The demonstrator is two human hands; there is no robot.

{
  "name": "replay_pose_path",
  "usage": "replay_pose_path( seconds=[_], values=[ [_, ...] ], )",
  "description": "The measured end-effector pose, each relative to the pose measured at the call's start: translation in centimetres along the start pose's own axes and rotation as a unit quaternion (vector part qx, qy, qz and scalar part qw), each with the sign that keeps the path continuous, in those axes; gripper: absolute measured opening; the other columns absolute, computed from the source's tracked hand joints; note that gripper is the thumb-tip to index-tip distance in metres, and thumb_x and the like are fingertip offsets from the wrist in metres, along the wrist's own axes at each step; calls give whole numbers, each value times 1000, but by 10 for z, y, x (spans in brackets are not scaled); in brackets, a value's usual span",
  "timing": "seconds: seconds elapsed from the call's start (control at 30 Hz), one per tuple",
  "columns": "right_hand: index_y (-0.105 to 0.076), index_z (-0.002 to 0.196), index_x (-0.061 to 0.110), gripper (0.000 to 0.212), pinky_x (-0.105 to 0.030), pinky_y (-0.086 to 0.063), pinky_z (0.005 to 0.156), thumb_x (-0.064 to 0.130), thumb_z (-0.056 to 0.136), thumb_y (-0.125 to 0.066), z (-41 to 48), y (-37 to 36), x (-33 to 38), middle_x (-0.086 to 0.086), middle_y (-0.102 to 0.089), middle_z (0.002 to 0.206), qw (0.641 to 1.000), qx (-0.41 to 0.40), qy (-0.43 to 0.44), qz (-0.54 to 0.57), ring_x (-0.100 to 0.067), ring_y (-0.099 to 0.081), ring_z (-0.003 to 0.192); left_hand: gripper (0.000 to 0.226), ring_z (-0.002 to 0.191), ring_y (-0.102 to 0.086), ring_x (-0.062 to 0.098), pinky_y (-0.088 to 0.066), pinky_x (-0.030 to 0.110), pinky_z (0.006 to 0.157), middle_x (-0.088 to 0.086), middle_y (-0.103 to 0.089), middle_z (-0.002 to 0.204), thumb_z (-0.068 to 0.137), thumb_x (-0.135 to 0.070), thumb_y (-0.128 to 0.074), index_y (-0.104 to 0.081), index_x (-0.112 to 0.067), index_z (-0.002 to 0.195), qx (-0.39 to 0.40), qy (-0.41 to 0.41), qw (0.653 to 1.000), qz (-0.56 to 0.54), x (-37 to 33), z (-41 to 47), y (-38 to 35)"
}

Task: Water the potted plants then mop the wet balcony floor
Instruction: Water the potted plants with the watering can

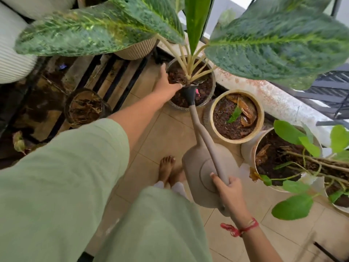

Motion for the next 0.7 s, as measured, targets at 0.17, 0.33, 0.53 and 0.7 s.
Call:
replay_pose_path(
  seconds=[0.17, 0.33, 0.53, 0.7],
  values=[
    [-55, 66, 7, 22, -31, -36, 50, 21, 81, -65, 6, 7, 10, -9, -50, 60, 998, 10, 14, -64, -23, -49, 55, 85, 143, -24, 22, -34, 32, 105, 4, -7, 160, 90, -5, -59, -6, -30, 152, -103, 18, 985, -138, -13, 9, 23],
    [-55, 68, 8, 20, -32, -37, 53, 20, 80, -64, 10, 1, 17, -8, -51, 62, 996, 29, 9, -88, -22, -50, 59, 102, 132, -45, 18, -45, 17, 87, 7, -3, 160, 81, 10, -63, 1, -27, 152, -31, -48, 993, -100, -34, 15, 14],
    [-54, 68, 9, 21, -28, -36, 51, 22, 82, -62, 10, -11, 56, -7, -49, 61, 992, 36, 23, -118, -18, -47, 57, 80, 129, -47, 14, -40, 3, 76, 8, -34, 150, 82, -13, -70, -22, -17, 146, -37, -125, 991, -4, -69, 13, 33],
    [-52, 68, 10, 19, -30, -36, 51, 21, 81, -61, 8, -25, 87, -8, -47, 63, 997, 13, 24, -69, -20, -46, 58, 54, 120, -52, 24, -40, 35, 102, 10, -56, 127, 96, -52, -33, -47, -12, 129, 117, -122, 960, 225, -59, -20, -1]
  ],
)
Point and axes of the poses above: each hand's wrist, its own z-axis towards the middle knuckle, its own y-axis out of the back of the hand, x = y × z, the point moved 10 cm from there along z, towards the middle knuckle
